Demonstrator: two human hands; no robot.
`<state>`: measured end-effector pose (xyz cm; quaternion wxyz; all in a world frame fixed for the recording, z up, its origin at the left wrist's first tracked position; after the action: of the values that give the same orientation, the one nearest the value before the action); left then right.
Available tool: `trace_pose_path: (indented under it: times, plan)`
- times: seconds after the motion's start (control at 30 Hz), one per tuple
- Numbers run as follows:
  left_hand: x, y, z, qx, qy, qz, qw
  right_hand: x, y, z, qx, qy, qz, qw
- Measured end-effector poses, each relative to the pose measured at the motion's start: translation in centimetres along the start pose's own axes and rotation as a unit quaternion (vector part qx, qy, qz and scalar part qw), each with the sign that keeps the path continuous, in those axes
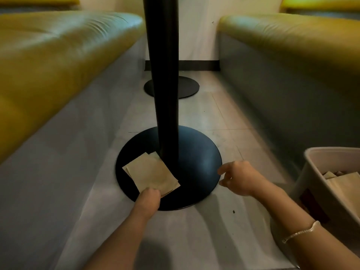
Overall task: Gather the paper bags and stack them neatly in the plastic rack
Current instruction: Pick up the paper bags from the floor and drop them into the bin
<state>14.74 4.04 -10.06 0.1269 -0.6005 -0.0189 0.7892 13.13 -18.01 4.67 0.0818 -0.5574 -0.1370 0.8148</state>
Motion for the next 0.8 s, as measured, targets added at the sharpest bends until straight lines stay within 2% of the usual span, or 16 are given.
trace_pose_path:
  times: [0.07, 0.13, 0.2, 0.27, 0.33, 0.43, 0.47, 0.53, 0.63, 0.7, 0.73, 0.8]
  plan:
    - [-0.3, -0.5, -0.1, -0.009, -0.018, 0.060, 0.998, 0.7, -0.4, -0.1, -0.001, -0.013, 0.005, 1.000]
    - [-1.9, -0.5, 0.1, -0.011, 0.003, 0.109, 0.994, 1.3, -0.8, -0.2, -0.001, -0.017, 0.008, 1.000]
    - [-6.0, 0.5, 1.2, 0.018, 0.124, 0.151, 0.980, 1.5, -1.4, -0.1, -0.009, -0.006, 0.011, 1.000]
    - [-10.2, 3.0, 2.8, 0.096, 0.194, 0.239, 0.947, 1.5, -2.3, 0.2, -0.028, 0.008, 0.012, 0.999]
    - [-12.4, 5.7, 3.5, 0.159, 0.174, 0.339, 0.911, 1.5, -3.5, 0.5, -0.046, 0.018, 0.047, 0.998]
    - [-13.0, 7.0, 3.2, 0.166, 0.137, 0.461, 0.861, 1.6, -4.0, 0.8, -0.045, 0.020, 0.129, 0.990]
    - [-12.5, 6.9, 2.8, 0.159, 0.136, 0.470, 0.858, 1.6, -3.6, 0.8, -0.031, 0.018, 0.142, 0.989]
    - [-10.6, 5.6, 1.6, 0.109, 0.124, 0.426, 0.889, 1.3, -2.4, 1.0, -0.003, 0.022, 0.141, 0.990]
    - [-4.1, 1.6, -0.2, -0.019, 0.024, 0.292, 0.956, 0.5, -0.5, 1.1, 0.017, 0.051, 0.119, 0.991]
    - [-0.1, -0.7, -0.4, -0.071, -0.023, 0.184, 0.980, -0.4, 0.5, 1.3, 0.018, 0.075, 0.106, 0.991]
    - [0.9, -1.1, -0.1, -0.081, -0.025, 0.156, 0.984, -1.0, 0.9, 1.4, 0.019, 0.087, 0.099, 0.991]
    - [1.2, -0.5, 0.3, -0.072, 0.018, 0.093, 0.993, -2.0, 1.6, 1.5, 0.021, 0.111, 0.076, 0.991]
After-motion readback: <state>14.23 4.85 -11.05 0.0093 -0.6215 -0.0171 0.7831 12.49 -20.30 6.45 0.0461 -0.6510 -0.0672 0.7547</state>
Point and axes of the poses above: each hand's wrist, its own z-axis away from the middle knuckle, its own x-axis out of the palm, y = z × x, the point moved 9 cm from there along -z, towards the middle knuckle, and after that the axes turned 6 degrees about -z, right-handed, at the moved point
